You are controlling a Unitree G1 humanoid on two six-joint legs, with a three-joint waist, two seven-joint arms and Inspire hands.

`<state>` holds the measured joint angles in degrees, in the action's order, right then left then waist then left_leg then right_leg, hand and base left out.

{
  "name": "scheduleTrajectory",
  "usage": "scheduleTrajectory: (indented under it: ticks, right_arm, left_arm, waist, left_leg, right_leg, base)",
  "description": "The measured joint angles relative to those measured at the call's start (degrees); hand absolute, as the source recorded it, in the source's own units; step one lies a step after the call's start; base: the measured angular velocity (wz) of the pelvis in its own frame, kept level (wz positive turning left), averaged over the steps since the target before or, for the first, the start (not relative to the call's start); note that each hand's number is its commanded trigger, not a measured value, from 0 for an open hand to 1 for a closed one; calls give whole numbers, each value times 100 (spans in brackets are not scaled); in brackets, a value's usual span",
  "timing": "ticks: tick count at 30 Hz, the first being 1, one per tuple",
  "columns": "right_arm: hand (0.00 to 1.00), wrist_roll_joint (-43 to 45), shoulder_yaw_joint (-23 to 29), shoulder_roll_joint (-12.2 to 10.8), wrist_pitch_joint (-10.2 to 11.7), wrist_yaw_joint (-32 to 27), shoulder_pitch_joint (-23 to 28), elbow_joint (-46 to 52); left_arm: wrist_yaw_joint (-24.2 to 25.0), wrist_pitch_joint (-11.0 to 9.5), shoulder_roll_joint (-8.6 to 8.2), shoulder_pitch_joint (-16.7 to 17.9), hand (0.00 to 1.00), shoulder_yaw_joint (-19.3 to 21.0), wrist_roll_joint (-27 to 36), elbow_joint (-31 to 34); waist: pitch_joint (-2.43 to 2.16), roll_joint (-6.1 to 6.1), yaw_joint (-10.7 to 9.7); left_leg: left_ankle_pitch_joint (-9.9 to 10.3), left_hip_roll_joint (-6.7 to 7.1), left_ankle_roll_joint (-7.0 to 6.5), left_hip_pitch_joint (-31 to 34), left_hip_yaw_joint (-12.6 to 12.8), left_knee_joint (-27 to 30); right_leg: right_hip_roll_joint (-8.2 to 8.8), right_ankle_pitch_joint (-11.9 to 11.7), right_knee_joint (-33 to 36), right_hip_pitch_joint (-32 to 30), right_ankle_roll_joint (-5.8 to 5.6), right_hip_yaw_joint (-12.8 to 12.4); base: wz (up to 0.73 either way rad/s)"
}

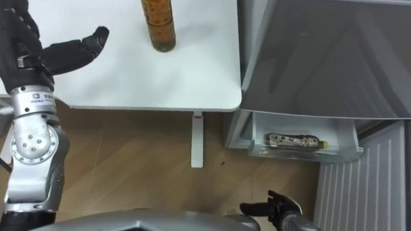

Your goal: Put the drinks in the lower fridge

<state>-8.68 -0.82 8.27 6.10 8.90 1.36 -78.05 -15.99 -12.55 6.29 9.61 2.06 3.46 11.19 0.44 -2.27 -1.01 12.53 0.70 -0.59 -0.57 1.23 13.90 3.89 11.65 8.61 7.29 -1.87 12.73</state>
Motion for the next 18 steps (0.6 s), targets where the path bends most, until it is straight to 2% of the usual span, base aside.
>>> scheduleTrajectory:
  ticks: [7, 9, 18]
  right_arm:
    - [0, 10, 63, 2, 26, 68, 1, 1]
    - [0, 25, 116, 5, 25, 112, 1, -1]
    - [0, 20, 288, 5, 39, 168, -3, 15]
  left_arm:
    - [325, 0, 3, -2, 0, -28, 129, -117]
    - [449, 2, 16, -3, 0, -28, 263, -172]
    - [797, 23, 22, -39, 0, -50, 382, -281]
  waist:
    - [4, 16, -61]
    - [20, 37, -122]
    - [29, 72, -350]
  left_leg:
    - [0, 1, 0, -12, 9, -23]
    - [0, 2, 0, -8, 7, -31]
    - [0, -2, 0, -49, 71, -53]
  right_leg:
    - [1, -1, -3, -29, 0, -20]
    - [1, -1, -3, -35, 0, -19]
    - [-2, 0, -4, -48, -1, -158]
  base:
    - [-1]
    - [0]
    - [-4]
